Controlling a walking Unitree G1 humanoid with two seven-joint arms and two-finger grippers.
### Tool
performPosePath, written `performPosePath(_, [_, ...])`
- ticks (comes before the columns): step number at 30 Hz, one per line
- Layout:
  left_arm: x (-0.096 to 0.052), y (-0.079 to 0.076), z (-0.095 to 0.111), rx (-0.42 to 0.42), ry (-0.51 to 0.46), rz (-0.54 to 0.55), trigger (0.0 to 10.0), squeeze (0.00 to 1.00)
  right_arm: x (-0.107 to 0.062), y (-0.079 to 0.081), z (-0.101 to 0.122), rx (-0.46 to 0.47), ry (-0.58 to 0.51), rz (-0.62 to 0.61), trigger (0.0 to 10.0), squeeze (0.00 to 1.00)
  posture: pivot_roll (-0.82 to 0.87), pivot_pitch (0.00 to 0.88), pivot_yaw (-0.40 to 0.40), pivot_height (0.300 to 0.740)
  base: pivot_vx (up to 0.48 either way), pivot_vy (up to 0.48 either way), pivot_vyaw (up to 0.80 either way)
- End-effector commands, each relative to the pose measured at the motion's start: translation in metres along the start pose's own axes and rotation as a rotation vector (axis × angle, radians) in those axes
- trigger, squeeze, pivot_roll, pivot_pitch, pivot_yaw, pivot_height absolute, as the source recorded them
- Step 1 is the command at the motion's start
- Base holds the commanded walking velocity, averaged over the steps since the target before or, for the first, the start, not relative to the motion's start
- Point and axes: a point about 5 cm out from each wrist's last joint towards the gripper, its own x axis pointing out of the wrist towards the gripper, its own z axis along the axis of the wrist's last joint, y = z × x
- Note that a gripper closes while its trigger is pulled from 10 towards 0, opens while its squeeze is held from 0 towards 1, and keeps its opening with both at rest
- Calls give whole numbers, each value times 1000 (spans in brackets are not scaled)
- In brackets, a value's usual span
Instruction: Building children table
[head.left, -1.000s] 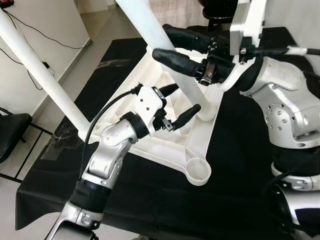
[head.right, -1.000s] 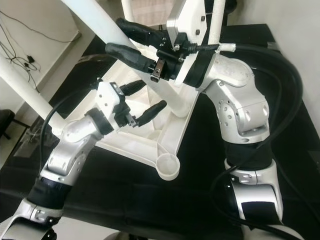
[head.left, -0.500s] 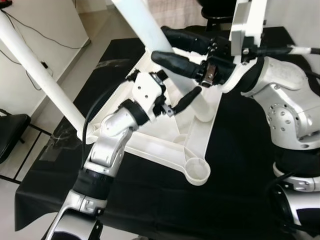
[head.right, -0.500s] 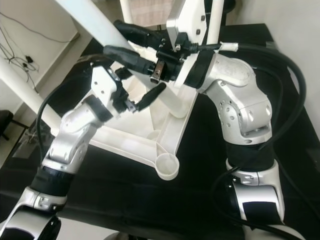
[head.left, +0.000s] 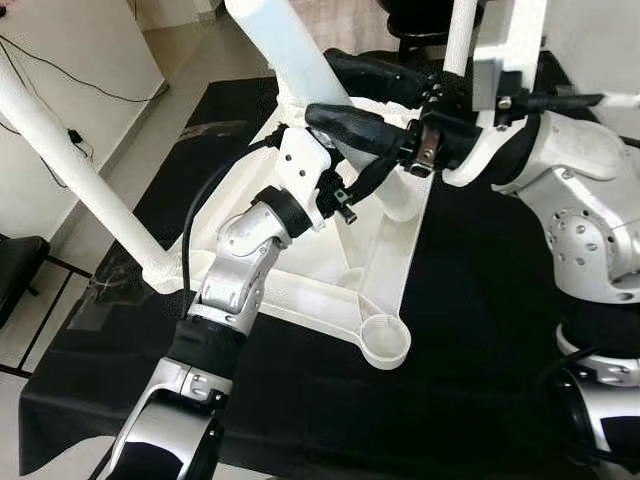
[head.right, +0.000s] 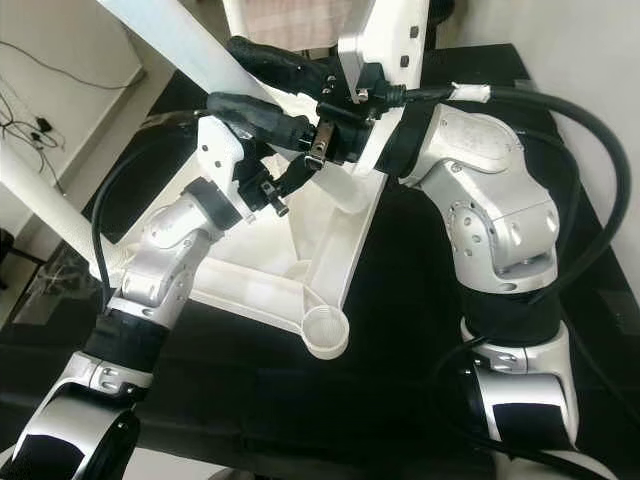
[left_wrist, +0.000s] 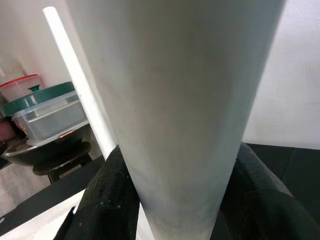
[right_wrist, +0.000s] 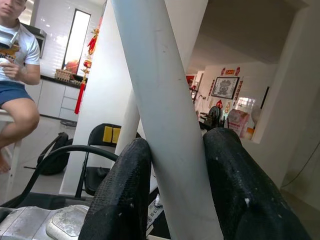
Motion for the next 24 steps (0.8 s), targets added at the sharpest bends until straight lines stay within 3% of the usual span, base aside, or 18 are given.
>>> performPosePath(1, [-13,19,8,65,-19,82,0,0,2,-3,-7,39,16,-54,10000,0,-162,157,133,740,0,0,0])
performPosePath(3, [-14,22,10,77,-26,87,0,0,1,-6,-8,55,19,-75,10000,0,-161,152,131,740,0,0,0])
performPosePath(4, [-14,25,13,89,-32,90,0,0,-1,-8,-9,70,24,-91,10000,1000,-161,152,131,740,0,0,0])
performPosePath(8, [-17,40,34,153,-58,44,0,0,-22,-29,-11,77,37,-234,10000,1000,-161,142,130,740,0,0,0])
performPosePath(11, [-21,56,56,163,-55,-58,0,0,-57,-53,-10,50,85,-370,10000,1000,-153,132,131,740,0,0,0])
performPosePath(14, [-21,56,56,163,-55,-58,0,0,-57,-53,-10,50,85,-370,10000,1000,-153,132,131,740,0,0,0])
performPosePath(16, [-23,63,63,107,-45,-117,0,0,-78,-58,-17,52,155,-401,10000,1000,-152,122,134,740,0,0,0])
performPosePath(18, [-23,63,63,107,-45,-117,0,0,-78,-58,-17,52,155,-401,10000,1000,-152,122,134,740,0,0,0])
performPosePath(20, [-22,63,68,-89,-57,-223,0,0,-94,-36,-50,79,351,-283,10000,1000,-156,112,140,740,0,0,0])
performPosePath(22, [-22,63,68,-89,-57,-223,0,0,-94,-36,-50,79,351,-283,10000,1000,-156,112,140,740,0,0,0])
performPosePath(23, [-21,60,70,-220,-71,-289,0,0,-95,-14,-68,108,435,-166,10000,1000,-160,105,148,740,0,0,0])
performPosePath(24, [-21,60,70,-220,-71,-289,0,0,-95,-14,-68,108,435,-166,10000,1000,-160,105,148,740,0,0,0])
